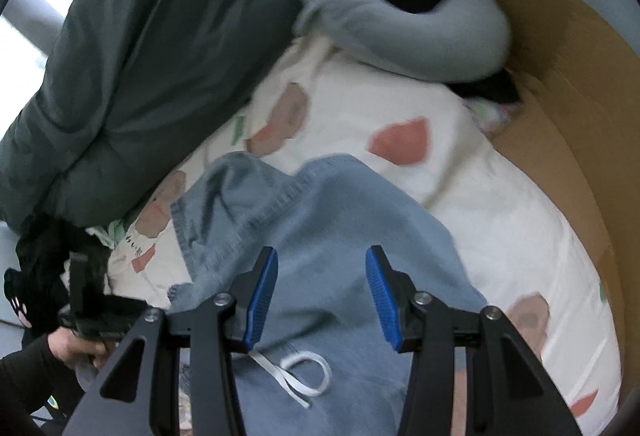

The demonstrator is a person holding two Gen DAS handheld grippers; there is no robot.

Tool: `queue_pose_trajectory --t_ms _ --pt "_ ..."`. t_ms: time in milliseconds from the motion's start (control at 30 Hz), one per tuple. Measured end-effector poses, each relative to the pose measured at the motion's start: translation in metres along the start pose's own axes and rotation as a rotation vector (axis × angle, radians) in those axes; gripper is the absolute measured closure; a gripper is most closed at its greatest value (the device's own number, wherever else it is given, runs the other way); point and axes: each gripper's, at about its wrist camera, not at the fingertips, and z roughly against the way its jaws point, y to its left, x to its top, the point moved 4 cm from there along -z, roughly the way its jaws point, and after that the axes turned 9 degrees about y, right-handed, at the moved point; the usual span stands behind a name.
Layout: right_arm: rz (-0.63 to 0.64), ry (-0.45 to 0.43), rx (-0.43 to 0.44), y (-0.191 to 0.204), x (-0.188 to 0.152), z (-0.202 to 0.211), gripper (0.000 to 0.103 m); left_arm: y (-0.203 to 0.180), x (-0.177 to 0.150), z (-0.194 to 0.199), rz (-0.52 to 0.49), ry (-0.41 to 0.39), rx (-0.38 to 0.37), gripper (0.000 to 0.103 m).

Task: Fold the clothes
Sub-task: 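Hold the cuff with the left gripper while the right gripper grasps the leg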

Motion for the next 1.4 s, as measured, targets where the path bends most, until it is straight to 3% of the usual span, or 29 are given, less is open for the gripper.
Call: queue_pose_trajectory --t_ms 367,533,700,933,1067,1100,1167,1267,1400 --pt "0.152 0.144 -0.012 0.076 0.059 -0.084 0.059 0.013 -0.024 -0.007 0.04 -0.043 -0.094 0.092" --pt "0.246 0.183 -0.076 0.1 0.077 -0.117 0.059 0.02 -0.031 -0.015 0.081 -0.062 -0.124 0.092" --pt "0.268 0.229 -0.122 0.104 0.084 -0.151 0.059 0.026 -0.038 -0.018 0.125 -0.085 -0.16 0.092" --pt "0.147 0.293 -0.162 0.096 0.102 -0.189 0.059 0.028 -0.041 -0.023 0.148 -0.099 -0.172 0.092" --pt "0.148 0.326 -0.192 0.095 0.107 -0.205 0.059 0.032 -0.043 -0.022 0.155 -0.106 -0.183 0.092" --pt "0.153 0.337 -0.199 0.094 0.106 -0.207 0.062 0.032 -0.043 -0.022 0.156 -0.105 -0.183 0.092" --pt "0.164 0.359 -0.214 0.092 0.104 -0.21 0.098 0.033 -0.043 -0.021 0.153 -0.104 -0.181 0.092" --pt "0.179 0.392 -0.237 0.088 0.101 -0.214 0.1 0.037 -0.044 -0.018 0.157 -0.106 -0.177 0.092" --pt "0.15 0.347 -0.218 0.077 0.105 -0.187 0.1 0.033 -0.04 -0.013 0.158 -0.107 -0.156 0.093"
